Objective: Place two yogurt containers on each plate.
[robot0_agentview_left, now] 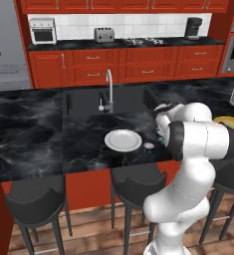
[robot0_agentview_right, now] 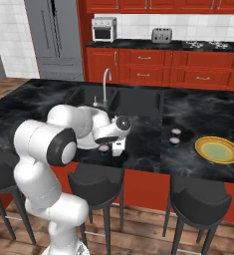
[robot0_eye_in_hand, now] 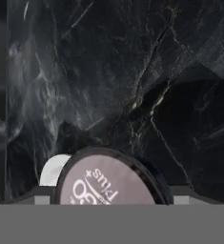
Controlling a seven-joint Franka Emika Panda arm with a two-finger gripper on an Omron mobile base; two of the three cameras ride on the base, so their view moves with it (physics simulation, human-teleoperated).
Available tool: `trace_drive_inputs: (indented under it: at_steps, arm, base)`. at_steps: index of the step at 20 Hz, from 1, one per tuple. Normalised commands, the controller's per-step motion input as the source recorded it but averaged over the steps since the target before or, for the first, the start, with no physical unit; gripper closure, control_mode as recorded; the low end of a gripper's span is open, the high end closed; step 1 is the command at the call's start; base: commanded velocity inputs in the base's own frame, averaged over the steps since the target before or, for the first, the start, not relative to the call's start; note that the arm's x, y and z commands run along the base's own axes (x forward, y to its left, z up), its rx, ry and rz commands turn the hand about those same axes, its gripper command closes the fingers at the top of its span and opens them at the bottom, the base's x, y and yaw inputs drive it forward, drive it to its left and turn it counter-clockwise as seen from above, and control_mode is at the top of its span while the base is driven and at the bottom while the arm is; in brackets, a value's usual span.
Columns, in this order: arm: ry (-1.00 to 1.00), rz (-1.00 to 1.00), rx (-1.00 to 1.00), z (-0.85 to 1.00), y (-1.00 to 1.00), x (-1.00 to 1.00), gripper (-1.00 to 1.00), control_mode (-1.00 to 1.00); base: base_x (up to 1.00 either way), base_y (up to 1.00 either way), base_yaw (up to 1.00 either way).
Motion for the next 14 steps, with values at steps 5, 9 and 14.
trace_drive_inputs:
  at_steps: [5,9,14]
  arm:
    - [-0.24,0.50,-0.02,0.61,0.42,0.00,1.00,-1.00]
    - [-0.23,0.53,-0.13,0.87,0.19,0.00,1.00,-1.00]
    - [-0.08,0.39,-0.20,0.77,0.30,0.02,1.00,-1.00]
  base:
    - [0.00,0.00,0.00]
    - [0.00,0.00,0.00]
    - [0.00,0.00,0.00]
